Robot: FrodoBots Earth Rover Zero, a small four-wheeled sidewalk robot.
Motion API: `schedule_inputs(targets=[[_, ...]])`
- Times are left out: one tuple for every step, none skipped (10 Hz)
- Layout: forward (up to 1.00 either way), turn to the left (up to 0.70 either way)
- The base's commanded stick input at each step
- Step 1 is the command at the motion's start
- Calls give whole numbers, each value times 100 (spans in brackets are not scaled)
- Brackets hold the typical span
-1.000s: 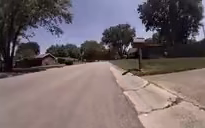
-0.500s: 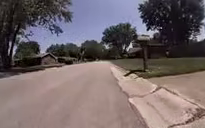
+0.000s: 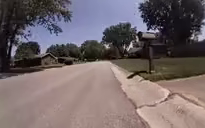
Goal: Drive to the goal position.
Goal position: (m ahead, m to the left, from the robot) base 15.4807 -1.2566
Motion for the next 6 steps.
schedule_inputs(targets=[[70,0],[70,0],[70,0],[70,0],[70,0],[70,0]])
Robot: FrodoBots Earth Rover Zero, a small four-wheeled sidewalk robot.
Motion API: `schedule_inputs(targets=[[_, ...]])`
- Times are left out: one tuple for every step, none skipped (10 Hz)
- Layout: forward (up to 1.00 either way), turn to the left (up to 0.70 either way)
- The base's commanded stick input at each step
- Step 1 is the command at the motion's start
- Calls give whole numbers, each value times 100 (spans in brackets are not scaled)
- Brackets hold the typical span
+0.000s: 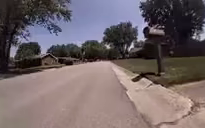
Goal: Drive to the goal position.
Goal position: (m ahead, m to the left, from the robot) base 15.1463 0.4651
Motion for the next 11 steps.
schedule_inputs(targets=[[70,0],[70,0],[70,0],[70,0],[70,0],[70,0],[70,0],[70,0],[70,0],[70,0],[70,0]])
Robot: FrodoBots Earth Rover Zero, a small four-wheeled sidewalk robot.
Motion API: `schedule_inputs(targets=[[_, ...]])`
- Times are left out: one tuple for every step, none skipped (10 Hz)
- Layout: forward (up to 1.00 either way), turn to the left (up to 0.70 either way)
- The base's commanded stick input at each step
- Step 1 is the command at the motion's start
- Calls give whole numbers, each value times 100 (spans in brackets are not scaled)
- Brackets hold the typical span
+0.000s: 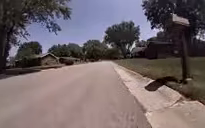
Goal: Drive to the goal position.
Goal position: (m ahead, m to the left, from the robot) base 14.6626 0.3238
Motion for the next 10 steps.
schedule_inputs(targets=[[70,0],[70,0],[70,0],[70,0],[70,0],[70,0],[70,-2],[70,-15],[70,-25],[70,-32]])
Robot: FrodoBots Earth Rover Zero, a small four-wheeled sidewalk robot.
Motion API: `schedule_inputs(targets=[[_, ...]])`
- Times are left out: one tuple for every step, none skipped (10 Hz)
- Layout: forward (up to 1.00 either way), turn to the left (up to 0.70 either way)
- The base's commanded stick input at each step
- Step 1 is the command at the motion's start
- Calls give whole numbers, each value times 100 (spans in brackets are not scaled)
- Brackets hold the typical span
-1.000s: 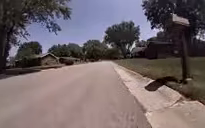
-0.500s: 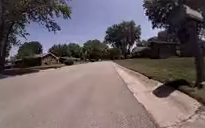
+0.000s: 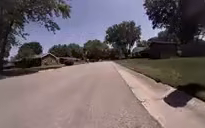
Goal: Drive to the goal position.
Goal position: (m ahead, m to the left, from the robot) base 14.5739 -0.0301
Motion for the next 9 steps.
schedule_inputs(targets=[[70,0],[70,0],[70,0],[70,0],[70,0],[70,0],[70,0],[70,0],[70,0]])
